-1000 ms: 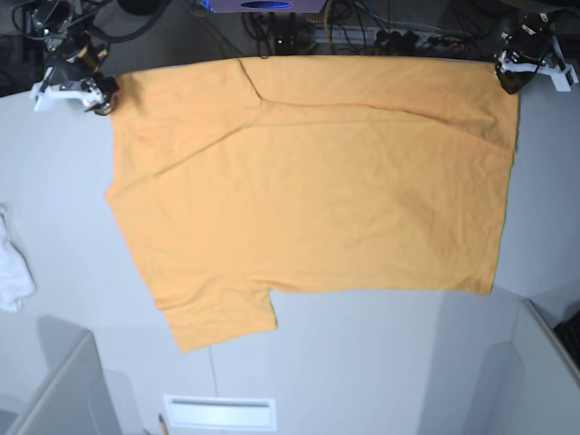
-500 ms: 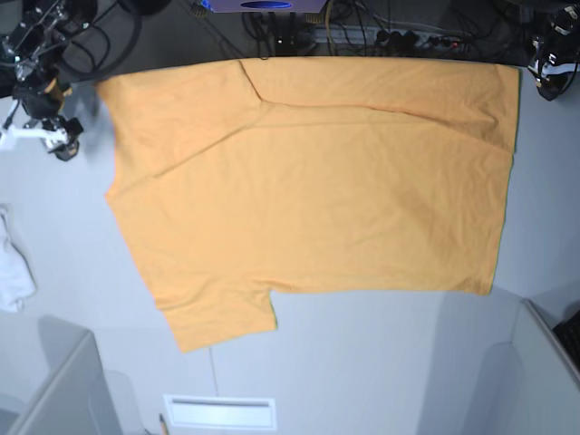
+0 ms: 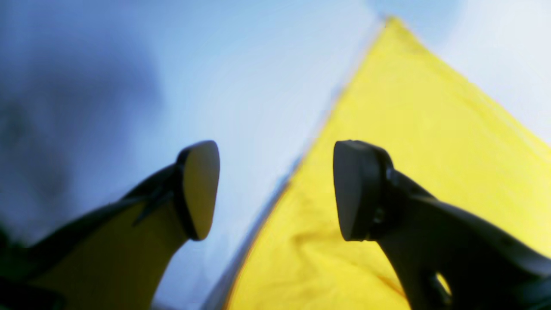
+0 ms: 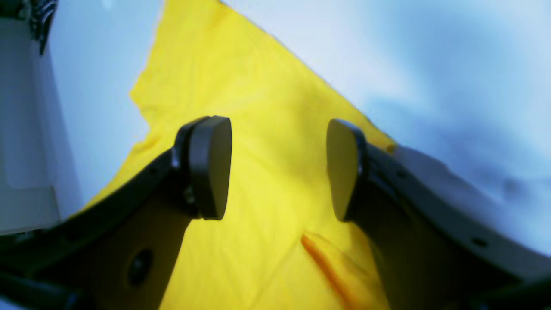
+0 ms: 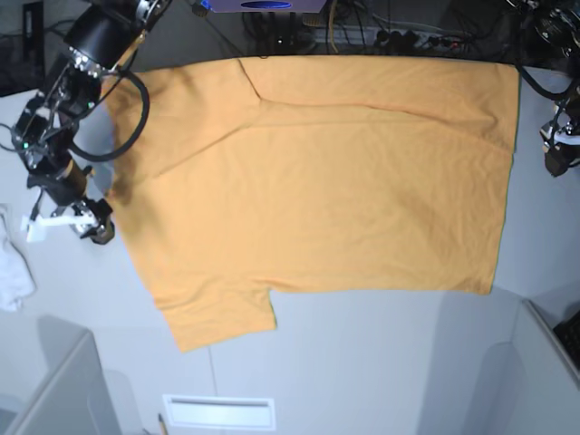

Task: Fold the T-shirt properly
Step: 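Release and move the right gripper to the hem corner by the sleeve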

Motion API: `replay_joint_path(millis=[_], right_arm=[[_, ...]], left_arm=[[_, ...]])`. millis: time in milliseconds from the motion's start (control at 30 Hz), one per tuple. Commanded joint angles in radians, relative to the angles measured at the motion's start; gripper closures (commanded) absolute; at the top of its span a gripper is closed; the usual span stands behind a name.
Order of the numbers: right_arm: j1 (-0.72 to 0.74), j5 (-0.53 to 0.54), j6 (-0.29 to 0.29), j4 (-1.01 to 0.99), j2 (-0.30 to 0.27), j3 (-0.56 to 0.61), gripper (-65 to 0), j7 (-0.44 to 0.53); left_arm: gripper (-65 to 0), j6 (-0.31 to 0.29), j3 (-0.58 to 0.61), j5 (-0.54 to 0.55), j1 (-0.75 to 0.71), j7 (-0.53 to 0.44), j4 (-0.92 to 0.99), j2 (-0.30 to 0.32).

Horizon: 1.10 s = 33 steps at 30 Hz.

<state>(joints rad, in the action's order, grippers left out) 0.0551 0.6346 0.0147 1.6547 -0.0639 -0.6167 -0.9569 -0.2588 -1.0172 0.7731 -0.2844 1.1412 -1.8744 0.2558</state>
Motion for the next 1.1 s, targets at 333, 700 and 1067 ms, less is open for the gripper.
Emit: replay_joint_path(millis=[333,700,1067], right_arm=[[0.320,-0.023,-0.114,-0.492,-0.147,0.192,-33.5,0.163],[0.667,-0.023,-0.115,-1.141,-0.218,0.462,-34.1,0.522],[0.786,-0.014,-0.289,-1.459,-0.195,0.490,-34.2,0.674]], left_arm=[[-39.5,-0.003,0.103,-0.148,0.004,-0.019,-0.017,0.052],[-39.5,-0.003,0.094,-0.149,0.003,-0.019,-0.011,0.053],[-39.5,-0.003,0.094,-0.149,0.003,-0.019,-0.012,0.052]])
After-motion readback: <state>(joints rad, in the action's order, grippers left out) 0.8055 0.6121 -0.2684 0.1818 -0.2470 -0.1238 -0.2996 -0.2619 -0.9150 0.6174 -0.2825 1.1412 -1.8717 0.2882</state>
